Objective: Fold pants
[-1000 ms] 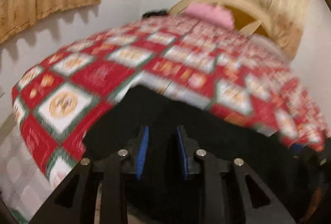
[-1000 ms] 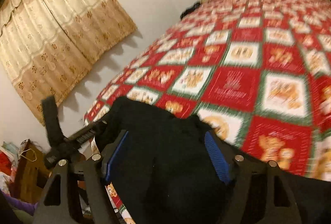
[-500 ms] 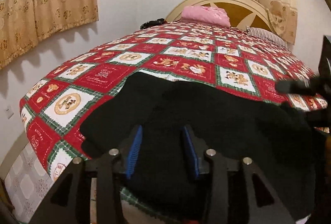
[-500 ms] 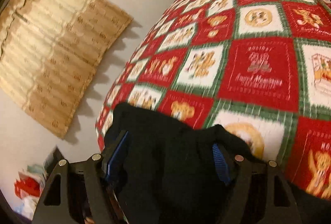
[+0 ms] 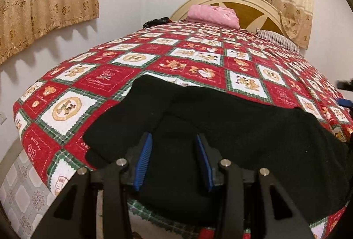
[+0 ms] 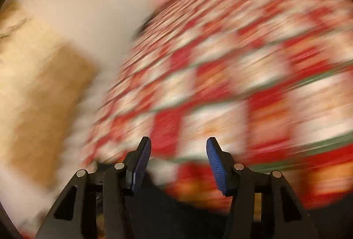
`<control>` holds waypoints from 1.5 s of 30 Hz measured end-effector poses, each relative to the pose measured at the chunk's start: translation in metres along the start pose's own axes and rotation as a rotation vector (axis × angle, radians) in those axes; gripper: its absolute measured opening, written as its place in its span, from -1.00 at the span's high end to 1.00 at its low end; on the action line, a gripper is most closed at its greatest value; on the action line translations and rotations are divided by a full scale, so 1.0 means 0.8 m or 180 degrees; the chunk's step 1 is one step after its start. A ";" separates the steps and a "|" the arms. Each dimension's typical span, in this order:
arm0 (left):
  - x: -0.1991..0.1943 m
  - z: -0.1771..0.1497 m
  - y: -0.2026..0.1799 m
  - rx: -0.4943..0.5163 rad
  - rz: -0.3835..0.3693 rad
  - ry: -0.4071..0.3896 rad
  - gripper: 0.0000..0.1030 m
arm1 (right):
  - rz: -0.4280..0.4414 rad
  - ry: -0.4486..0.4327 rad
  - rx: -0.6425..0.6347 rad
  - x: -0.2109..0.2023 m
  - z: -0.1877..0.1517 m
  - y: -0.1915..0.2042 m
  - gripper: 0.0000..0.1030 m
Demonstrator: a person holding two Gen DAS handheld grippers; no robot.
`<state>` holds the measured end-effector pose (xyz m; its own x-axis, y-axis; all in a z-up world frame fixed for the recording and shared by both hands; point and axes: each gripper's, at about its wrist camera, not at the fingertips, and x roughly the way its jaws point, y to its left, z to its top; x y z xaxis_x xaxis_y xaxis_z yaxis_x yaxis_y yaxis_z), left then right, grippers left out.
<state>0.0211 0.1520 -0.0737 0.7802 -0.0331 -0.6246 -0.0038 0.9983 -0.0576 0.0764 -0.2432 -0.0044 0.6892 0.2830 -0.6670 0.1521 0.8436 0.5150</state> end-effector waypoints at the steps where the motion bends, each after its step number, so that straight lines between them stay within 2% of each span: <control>1: 0.000 0.000 -0.001 0.0004 0.0012 -0.0008 0.13 | -0.0584 -0.0168 0.0063 -0.025 0.014 -0.025 -0.05; 3: 0.000 0.000 -0.003 -0.0004 0.0036 -0.0016 0.11 | -0.1528 -0.0366 0.0137 -0.057 0.036 -0.064 -0.05; 5: 0.001 0.001 -0.004 -0.0008 0.0052 -0.0018 0.08 | -0.2202 -0.0430 0.0199 -0.073 0.052 -0.105 -0.05; 8: 0.001 0.002 -0.005 -0.0007 0.0066 -0.0008 0.07 | -0.2806 -0.0235 0.0214 -0.064 0.068 -0.147 -0.05; 9: 0.001 0.002 -0.004 -0.0011 0.0064 -0.0006 0.07 | -0.2880 -0.0099 0.0238 -0.053 0.070 -0.161 -0.05; 12: 0.002 0.002 -0.004 0.0010 0.0073 -0.0003 0.07 | -0.2836 -0.0016 0.0133 -0.032 0.076 -0.171 -0.04; 13: 0.002 0.002 -0.004 0.0022 0.0075 -0.0001 0.07 | -0.2842 -0.0013 0.0058 -0.030 0.077 -0.168 0.23; 14: 0.002 0.002 -0.004 0.0030 0.0076 0.0002 0.07 | -0.2771 0.0002 -0.0009 -0.029 0.080 -0.168 0.63; 16: 0.002 0.004 -0.003 0.0030 0.0071 0.0015 0.07 | -0.2676 0.0058 -0.0033 -0.034 0.084 -0.173 0.87; 18: 0.002 0.004 -0.003 0.0021 0.0065 0.0019 0.06 | -0.2447 0.0027 0.0054 -0.051 0.085 -0.178 0.90; 21: 0.002 0.004 -0.003 0.0021 0.0066 0.0020 0.06 | -0.1934 -0.0209 0.0248 -0.097 0.070 -0.182 0.90; 24: 0.002 0.005 -0.002 -0.0006 0.0062 0.0037 0.06 | -0.1449 -0.0749 0.0207 -0.176 0.042 -0.167 0.90; 25: 0.002 0.005 -0.003 -0.0011 0.0061 0.0042 0.05 | -0.1311 -0.1024 0.0181 -0.215 0.024 -0.162 0.90; 28: 0.002 0.006 -0.004 -0.0021 0.0059 0.0059 0.01 | -0.1115 -0.1517 0.0277 -0.290 -0.023 -0.164 0.90; 31: 0.002 0.006 -0.005 -0.0011 0.0065 0.0058 0.01 | -0.1076 -0.1801 0.0472 -0.341 -0.080 -0.184 0.90; 34: 0.003 0.008 -0.005 -0.0016 0.0077 0.0073 0.00 | -0.1175 -0.1804 0.0622 -0.356 -0.132 -0.218 0.90; 37: 0.004 0.010 -0.008 -0.0012 0.0103 0.0096 -0.02 | -0.1040 -0.1759 0.0917 -0.351 -0.180 -0.265 0.89; 39: 0.005 0.010 -0.009 -0.0012 0.0133 0.0100 -0.03 | -0.1047 -0.1717 0.0986 -0.349 -0.203 -0.278 0.86; 40: 0.006 0.010 -0.011 -0.0011 0.0152 0.0102 -0.04 | -0.1098 -0.1672 0.0991 -0.348 -0.210 -0.283 0.79; 41: 0.006 0.010 -0.012 -0.0009 0.0172 0.0105 -0.04 | -0.1151 -0.1592 0.1001 -0.349 -0.216 -0.289 0.61; 42: 0.006 0.010 -0.013 -0.0008 0.0186 0.0109 -0.05 | -0.1191 -0.1505 0.1030 -0.349 -0.219 -0.295 0.60; 43: 0.006 0.010 -0.015 -0.0003 0.0210 0.0120 -0.05 | -0.1112 -0.1493 0.1043 -0.352 -0.222 -0.299 0.53; 44: 0.007 0.011 -0.015 -0.0002 0.0222 0.0130 -0.05 | -0.1071 -0.1502 0.1089 -0.360 -0.223 -0.303 0.33; 45: 0.007 0.011 -0.016 -0.0004 0.0229 0.0140 -0.05 | -0.1162 -0.1526 0.1141 -0.370 -0.222 -0.305 0.23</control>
<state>0.0310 0.1396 -0.0692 0.7497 0.0368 -0.6607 -0.0597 0.9981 -0.0122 -0.2905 -0.4520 -0.0284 0.7734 -0.2919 -0.5627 0.6009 0.6205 0.5040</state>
